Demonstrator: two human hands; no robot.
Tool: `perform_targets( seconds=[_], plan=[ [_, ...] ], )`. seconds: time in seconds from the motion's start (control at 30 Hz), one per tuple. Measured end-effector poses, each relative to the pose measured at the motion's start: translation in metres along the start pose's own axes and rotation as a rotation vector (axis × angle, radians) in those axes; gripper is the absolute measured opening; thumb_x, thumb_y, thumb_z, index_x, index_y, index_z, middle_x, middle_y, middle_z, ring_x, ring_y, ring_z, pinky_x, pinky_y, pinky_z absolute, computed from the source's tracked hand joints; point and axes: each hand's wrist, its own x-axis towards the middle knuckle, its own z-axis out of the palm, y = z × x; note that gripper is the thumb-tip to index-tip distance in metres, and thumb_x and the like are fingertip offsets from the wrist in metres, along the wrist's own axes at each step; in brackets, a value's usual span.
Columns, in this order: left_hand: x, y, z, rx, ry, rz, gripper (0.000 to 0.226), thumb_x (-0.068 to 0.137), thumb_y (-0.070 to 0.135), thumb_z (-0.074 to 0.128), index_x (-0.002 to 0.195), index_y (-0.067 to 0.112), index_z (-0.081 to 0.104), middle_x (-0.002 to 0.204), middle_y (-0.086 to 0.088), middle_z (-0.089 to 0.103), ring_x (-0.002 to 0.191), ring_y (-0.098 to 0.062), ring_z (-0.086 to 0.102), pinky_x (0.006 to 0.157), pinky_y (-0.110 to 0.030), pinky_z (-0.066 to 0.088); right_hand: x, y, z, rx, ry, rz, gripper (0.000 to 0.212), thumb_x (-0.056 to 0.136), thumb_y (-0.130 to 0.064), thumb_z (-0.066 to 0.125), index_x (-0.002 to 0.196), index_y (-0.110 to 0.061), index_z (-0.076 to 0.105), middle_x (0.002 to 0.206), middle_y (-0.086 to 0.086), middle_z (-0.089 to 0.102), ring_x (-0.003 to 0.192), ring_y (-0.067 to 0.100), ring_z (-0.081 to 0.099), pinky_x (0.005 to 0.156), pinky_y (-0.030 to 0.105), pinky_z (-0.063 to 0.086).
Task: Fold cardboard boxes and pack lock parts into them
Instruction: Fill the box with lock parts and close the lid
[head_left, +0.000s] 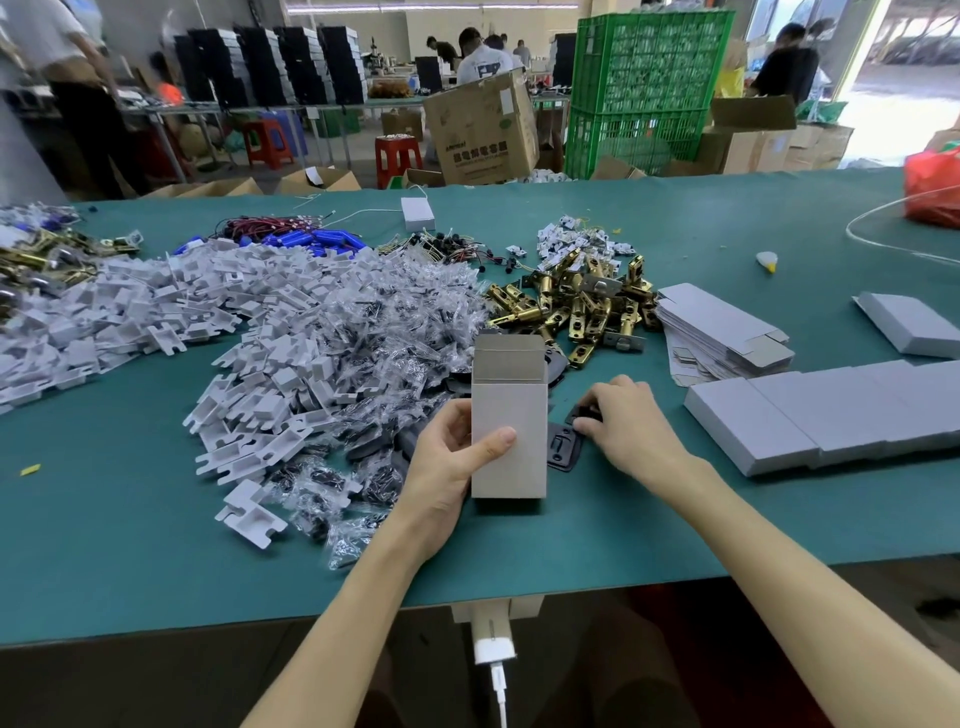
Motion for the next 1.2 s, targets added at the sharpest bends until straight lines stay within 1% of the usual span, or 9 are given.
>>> perform_targets(
  seconds=[0.13,0.33,0.5,0.63,0.7,0.73,0.83,1.03,1.2],
  plan=[
    [0.0,-0.001,-0.001,0.0,0.001,-0.005,0.05,0.08,0.019,0.084,0.125,0.009,0.064,0.122,-0.009,0.074,0.119,-0.03,0.068,0.102,-0.05,0.056,0.004,0.0,-0.001,0.0,0.001,0.048,0.044,0.1,-0.026,0.064,0.138,-0.009,0.051,0.135,0.018,0.051,0.127,0.038,0.039,0.102,0.045,0.039],
    [0.0,-0.001,-0.001,-0.006,0.002,-0.017,0.05,0.082,0.017,0.086,0.125,0.008,0.063,0.122,-0.009,0.074,0.117,-0.027,0.069,0.104,-0.051,0.055,0.0,0.001,-0.006,-0.166,-0.077,-0.028,0.04,0.104,-0.035,0.054,0.139,-0.017,0.051,0.134,0.014,0.046,0.127,0.035,0.04,0.101,0.045,0.044],
    [-0.001,-0.001,-0.001,-0.008,-0.001,-0.018,0.051,0.083,0.018,0.085,0.128,0.008,0.063,0.124,-0.01,0.073,0.12,-0.03,0.067,0.105,-0.053,0.054,-0.001,0.003,-0.014,-0.238,-0.203,-0.096,0.04,0.104,-0.038,0.054,0.137,-0.015,0.057,0.125,0.012,0.045,0.12,0.034,0.042,0.103,0.046,0.044],
    [-0.002,0.0,-0.001,-0.01,0.0,-0.018,0.05,0.084,0.017,0.084,0.128,0.007,0.062,0.124,-0.011,0.073,0.121,-0.032,0.067,0.105,-0.053,0.054,-0.008,0.001,-0.014,-0.25,0.0,-0.124,0.024,0.101,-0.023,0.044,0.112,-0.008,0.06,0.099,0.01,0.059,0.086,0.031,0.055,0.074,0.043,0.051],
    [-0.002,0.0,-0.001,-0.008,-0.001,-0.017,0.049,0.084,0.017,0.083,0.128,0.008,0.063,0.124,-0.01,0.073,0.12,-0.031,0.067,0.103,-0.051,0.056,-0.009,0.003,-0.015,-0.218,0.086,-0.111,0.016,0.099,-0.01,0.042,0.112,-0.009,0.052,0.091,0.013,0.064,0.067,0.031,0.051,0.06,0.042,0.045],
    [-0.002,0.0,-0.001,-0.01,-0.002,-0.017,0.049,0.084,0.017,0.082,0.127,0.008,0.063,0.124,-0.01,0.073,0.12,-0.031,0.067,0.103,-0.05,0.056,-0.008,0.006,-0.014,-0.196,0.103,-0.113,0.021,0.099,-0.005,0.042,0.118,-0.01,0.049,0.093,0.014,0.064,0.066,0.033,0.051,0.059,0.043,0.044],
    [-0.002,-0.001,-0.002,-0.015,-0.006,-0.015,0.05,0.084,0.018,0.085,0.128,0.008,0.062,0.124,-0.009,0.073,0.12,-0.03,0.067,0.101,-0.047,0.057,-0.007,0.016,-0.01,-0.079,0.105,-0.122,0.04,0.099,0.004,0.038,0.131,-0.018,0.046,0.104,0.011,0.062,0.082,0.034,0.057,0.073,0.046,0.051],
    [-0.002,0.0,-0.001,0.007,-0.009,-0.009,0.052,0.082,0.023,0.084,0.127,0.009,0.063,0.124,-0.008,0.073,0.118,-0.029,0.069,0.1,-0.046,0.058,-0.007,0.024,-0.005,0.122,0.085,-0.06,0.024,0.101,-0.005,0.044,0.097,-0.018,0.063,0.101,0.001,0.054,0.096,0.026,0.059,0.081,0.033,0.043],
    [-0.002,-0.001,-0.001,0.02,-0.008,-0.006,0.05,0.083,0.024,0.083,0.127,0.01,0.063,0.123,-0.007,0.074,0.118,-0.028,0.069,0.101,-0.049,0.057,-0.007,0.018,-0.015,0.036,-0.062,-0.064,0.026,0.102,-0.034,0.057,0.112,-0.013,0.068,0.117,0.006,0.053,0.107,0.026,0.059,0.094,0.036,0.046]
  ],
)
